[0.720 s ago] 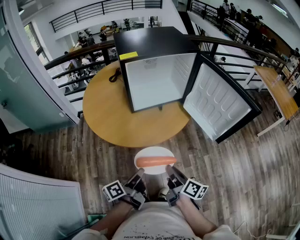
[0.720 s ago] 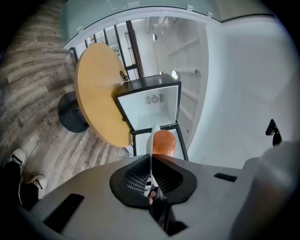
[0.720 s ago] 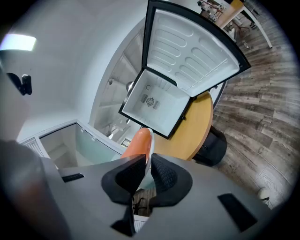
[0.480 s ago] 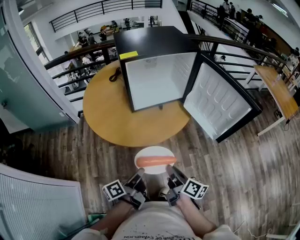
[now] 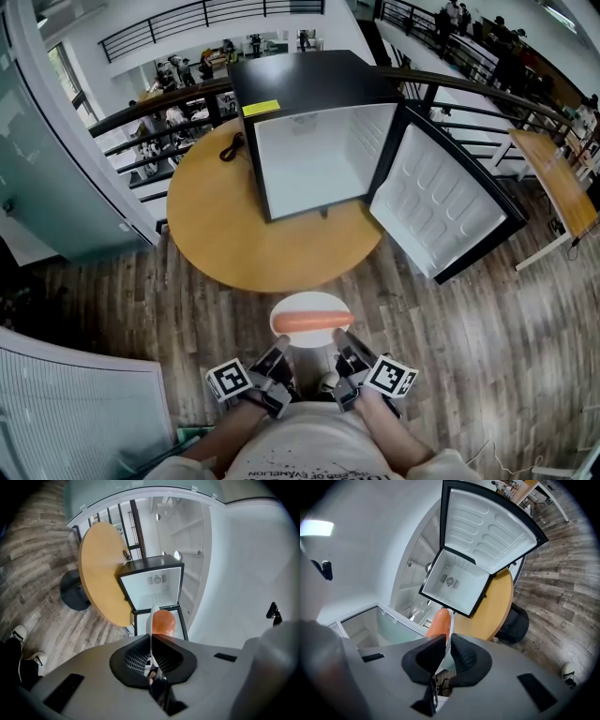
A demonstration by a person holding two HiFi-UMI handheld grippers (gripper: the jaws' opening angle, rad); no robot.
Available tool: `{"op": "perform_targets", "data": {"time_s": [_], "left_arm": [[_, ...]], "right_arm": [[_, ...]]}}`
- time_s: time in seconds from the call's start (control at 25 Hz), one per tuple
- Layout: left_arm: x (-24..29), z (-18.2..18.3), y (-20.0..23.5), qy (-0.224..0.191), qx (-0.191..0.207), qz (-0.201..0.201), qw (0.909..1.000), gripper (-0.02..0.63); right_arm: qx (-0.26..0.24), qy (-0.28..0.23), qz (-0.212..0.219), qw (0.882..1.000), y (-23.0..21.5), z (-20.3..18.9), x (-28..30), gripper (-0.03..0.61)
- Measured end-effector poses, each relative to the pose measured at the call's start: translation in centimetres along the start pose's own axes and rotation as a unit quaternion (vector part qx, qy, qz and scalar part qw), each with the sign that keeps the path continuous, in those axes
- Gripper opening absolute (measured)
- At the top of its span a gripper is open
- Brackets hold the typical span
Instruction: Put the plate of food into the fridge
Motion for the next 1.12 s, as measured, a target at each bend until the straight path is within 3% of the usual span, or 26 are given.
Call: {"op": "perform_targets", "data": {"time_s": [0.52,0.72,1.12], "left_arm": [[-1.8,3.9,1.9,0.026,0.013,0.001,0.9996,0.032],[-2.0,5.3,1.8,0.031,0.003,-0.019,0.9993,0.032],[0.2,6.6,3.0,0.036,-0.003,-0.022,0.9991,0.032]], "right_arm": [[0.004,-0.023,-0.006,1.0,1.3,-2.6,3.2,0.048],[0.005,-0.034,-0.008,0.999,1.9,-3.4,4.3,0.048],[0.007,-0.041,-0.01,0.999,1.1,-1.7,6.2,0.047]]}}
Point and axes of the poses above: the fingertips, and each gripper's own axes: x forward along the fingers, y to its left, z out of its top, the point moved 1 cm from there along -x, backward along the fingers, and after that the axes turned 14 degrees about x, right-handed, at the moved point
